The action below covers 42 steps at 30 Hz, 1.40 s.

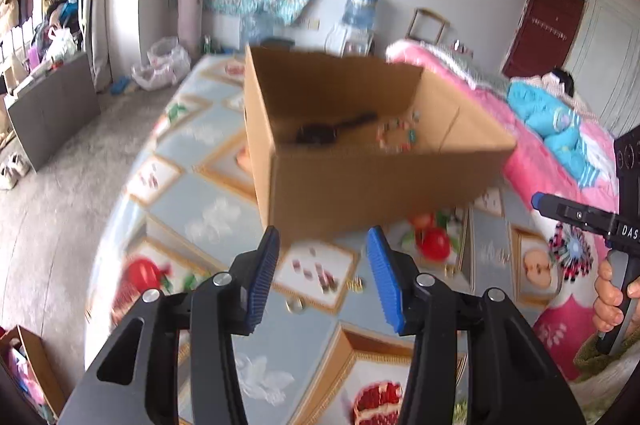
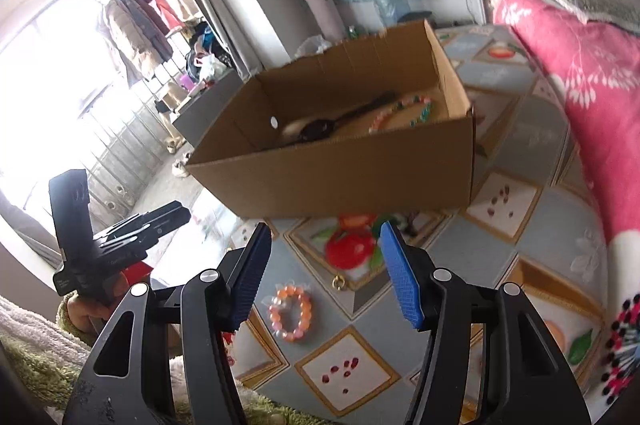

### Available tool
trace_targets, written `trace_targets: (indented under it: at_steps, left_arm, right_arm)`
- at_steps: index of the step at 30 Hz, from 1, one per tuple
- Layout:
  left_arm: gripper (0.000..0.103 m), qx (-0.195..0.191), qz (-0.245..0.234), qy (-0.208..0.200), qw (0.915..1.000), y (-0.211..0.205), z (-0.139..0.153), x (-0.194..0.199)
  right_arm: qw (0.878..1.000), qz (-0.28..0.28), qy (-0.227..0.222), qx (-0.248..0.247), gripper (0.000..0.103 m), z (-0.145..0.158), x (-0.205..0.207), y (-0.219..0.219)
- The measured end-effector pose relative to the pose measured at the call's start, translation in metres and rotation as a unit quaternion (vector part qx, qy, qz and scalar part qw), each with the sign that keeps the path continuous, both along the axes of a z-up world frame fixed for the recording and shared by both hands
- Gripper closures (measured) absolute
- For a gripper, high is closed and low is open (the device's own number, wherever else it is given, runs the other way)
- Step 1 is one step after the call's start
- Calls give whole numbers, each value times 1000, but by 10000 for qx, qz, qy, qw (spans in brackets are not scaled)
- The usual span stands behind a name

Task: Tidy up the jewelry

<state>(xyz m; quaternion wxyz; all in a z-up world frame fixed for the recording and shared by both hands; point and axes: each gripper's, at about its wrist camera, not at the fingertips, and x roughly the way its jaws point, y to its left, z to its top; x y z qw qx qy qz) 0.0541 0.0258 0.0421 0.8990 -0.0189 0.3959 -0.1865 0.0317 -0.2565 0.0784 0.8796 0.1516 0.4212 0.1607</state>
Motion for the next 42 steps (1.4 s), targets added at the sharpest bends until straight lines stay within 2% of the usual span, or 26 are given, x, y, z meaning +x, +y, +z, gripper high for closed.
trace_targets:
  at_steps: [4, 8, 18, 25, 33, 35, 42]
  left_arm:
    - [58, 689, -211, 246, 9971, -28, -34, -13]
    - [58, 966, -427, 287, 9940, -43, -48, -15]
    - [62, 1229, -149, 202, 9921, -33, -49, -3]
    - [73, 1221, -3, 484, 9913, -20, -62, 10]
    - [84, 1202, -110, 413, 9918, -20, -65, 13]
    - [90, 1231, -175, 370, 9916, -21, -65, 12]
    - [91, 1249, -199, 322, 9915, -23, -65, 11]
  right_arm:
    - [9981, -71, 564, -248, 53, -31, 4, 15]
    - [9955, 11, 859, -387, 58, -48, 7, 26]
    - [9942, 35, 972, -465, 60, -59, 15, 32]
    - [9941, 35, 983, -467, 60, -58, 18, 32]
    - [9940, -4, 997, -442, 60, -60, 21, 34]
    - [9942, -12, 988, -434, 60, -60, 22, 33]
    - [9948, -53, 932, -419, 60, -58, 19, 30]
